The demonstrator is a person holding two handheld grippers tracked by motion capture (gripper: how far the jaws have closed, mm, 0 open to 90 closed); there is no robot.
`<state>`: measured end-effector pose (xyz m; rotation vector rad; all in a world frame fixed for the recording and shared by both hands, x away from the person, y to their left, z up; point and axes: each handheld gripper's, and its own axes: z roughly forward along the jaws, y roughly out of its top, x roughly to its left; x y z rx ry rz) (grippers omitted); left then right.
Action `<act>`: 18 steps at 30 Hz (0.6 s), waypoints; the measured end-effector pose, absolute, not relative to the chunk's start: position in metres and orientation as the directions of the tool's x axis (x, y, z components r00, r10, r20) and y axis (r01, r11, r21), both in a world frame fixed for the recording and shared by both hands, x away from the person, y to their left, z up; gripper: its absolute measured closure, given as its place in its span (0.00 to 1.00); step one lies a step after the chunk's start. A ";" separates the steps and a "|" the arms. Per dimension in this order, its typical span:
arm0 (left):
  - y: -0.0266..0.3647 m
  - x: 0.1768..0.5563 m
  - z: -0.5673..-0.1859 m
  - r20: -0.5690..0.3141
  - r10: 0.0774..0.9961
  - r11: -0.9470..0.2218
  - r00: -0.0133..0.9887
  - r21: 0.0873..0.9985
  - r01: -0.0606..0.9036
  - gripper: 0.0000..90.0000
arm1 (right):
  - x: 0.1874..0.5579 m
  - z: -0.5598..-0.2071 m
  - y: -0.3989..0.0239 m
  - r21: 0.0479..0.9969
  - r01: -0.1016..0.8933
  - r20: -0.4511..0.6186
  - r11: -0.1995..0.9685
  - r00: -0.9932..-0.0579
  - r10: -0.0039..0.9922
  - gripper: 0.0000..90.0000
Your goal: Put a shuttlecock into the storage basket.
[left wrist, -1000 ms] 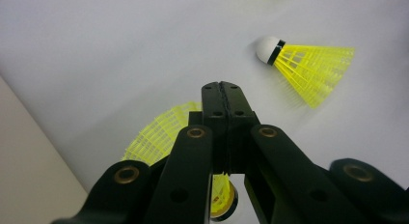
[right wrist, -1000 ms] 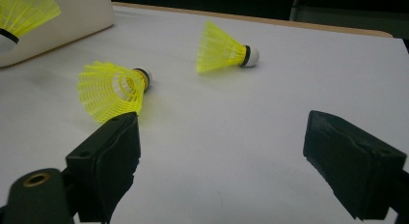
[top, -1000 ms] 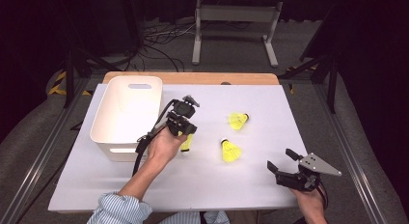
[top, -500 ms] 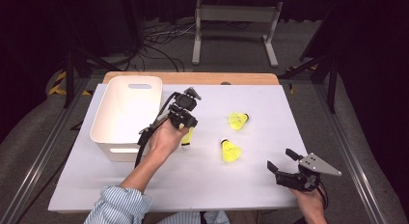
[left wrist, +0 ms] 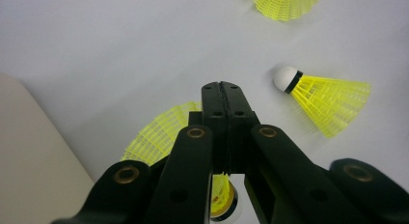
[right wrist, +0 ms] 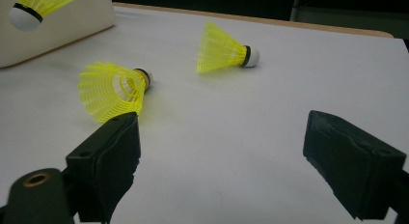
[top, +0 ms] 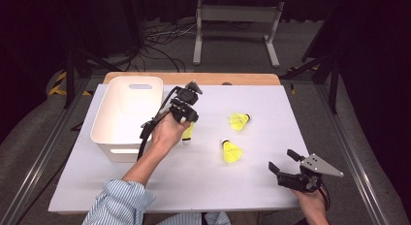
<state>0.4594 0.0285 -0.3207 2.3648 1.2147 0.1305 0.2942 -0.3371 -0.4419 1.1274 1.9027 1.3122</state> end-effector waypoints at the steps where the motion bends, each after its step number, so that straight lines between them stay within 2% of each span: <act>1: 0.028 0.462 -0.320 -0.124 0.786 -0.499 0.606 0.450 0.740 1.00 | 0.294 -0.442 -0.337 0.932 0.323 0.014 0.166 -0.489 0.872 0.15; 18: 0.032 0.483 -0.313 -0.126 0.796 -0.491 0.592 0.439 0.753 1.00 | 0.295 -0.442 -0.337 0.930 0.327 0.015 0.167 -0.488 0.873 0.15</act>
